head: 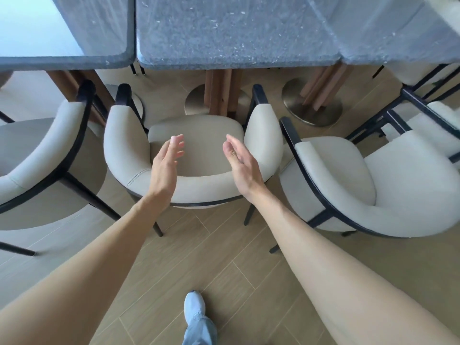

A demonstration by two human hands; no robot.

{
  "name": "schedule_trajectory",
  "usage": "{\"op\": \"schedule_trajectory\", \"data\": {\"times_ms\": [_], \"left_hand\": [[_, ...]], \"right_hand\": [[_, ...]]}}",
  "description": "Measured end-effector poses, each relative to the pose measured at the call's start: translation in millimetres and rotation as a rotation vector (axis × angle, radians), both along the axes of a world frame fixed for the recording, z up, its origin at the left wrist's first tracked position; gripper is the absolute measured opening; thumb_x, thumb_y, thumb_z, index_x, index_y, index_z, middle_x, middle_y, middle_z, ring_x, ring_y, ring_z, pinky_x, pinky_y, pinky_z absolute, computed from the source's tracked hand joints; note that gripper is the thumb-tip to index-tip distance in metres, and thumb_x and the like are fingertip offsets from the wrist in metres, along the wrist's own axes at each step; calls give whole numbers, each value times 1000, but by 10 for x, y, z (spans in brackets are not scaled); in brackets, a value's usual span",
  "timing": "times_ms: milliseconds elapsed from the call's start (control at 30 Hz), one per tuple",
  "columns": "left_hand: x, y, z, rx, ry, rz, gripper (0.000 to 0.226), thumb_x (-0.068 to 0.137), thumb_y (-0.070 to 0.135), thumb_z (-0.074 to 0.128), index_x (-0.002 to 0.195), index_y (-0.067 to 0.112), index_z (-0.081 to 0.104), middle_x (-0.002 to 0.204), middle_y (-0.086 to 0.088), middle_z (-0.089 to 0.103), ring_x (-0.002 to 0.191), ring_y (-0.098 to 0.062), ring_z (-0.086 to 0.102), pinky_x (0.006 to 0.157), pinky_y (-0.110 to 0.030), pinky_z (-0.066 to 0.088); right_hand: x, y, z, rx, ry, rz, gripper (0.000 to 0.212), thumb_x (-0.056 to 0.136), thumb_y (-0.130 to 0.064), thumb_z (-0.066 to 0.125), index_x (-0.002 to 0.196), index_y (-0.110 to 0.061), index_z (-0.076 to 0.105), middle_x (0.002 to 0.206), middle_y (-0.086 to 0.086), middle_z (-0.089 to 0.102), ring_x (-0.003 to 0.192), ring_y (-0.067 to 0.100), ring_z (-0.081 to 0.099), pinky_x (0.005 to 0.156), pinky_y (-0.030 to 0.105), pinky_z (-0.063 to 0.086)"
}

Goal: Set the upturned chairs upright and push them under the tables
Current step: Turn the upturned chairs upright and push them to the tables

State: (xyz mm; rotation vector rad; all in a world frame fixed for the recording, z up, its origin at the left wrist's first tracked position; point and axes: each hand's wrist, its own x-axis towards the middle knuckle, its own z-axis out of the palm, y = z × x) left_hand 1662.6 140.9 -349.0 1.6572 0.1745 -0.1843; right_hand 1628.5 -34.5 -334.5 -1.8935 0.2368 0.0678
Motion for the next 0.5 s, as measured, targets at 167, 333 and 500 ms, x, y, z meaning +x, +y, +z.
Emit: {"op": "schedule_trajectory", "data": {"times_ms": [167, 333, 500], "left_hand": [[-348, -479, 629, -80, -129, 16, 42, 106, 47, 36, 136, 28, 58, 135, 5, 61, 123, -8, 57, 115, -42, 37], [-818, -1189, 1351, -80, -276, -35, 42, 106, 45, 37, 139, 28, 55, 135, 5, 61, 126, -10, 56, 116, -43, 36], [-1475, -2000, 2020, -101, -436, -40, 47, 102, 47, 37, 139, 26, 56, 137, 3, 61, 124, -12, 58, 113, -43, 40]], "right_hand": [[-448, -477, 534, 86, -109, -86, 65, 96, -62, 35, 151, -28, 38, 156, -12, 39, 121, -25, 39, 94, -4, 29], [-979, -1196, 1166, 193, -256, -169, 63, 97, -57, 39, 151, -24, 41, 154, -9, 44, 137, -5, 40, 119, 26, 29], [-1640, -2115, 1827, 183, -399, -201, 61, 98, -53, 38, 149, -20, 44, 152, -2, 48, 138, 5, 45, 120, 35, 32]]}}
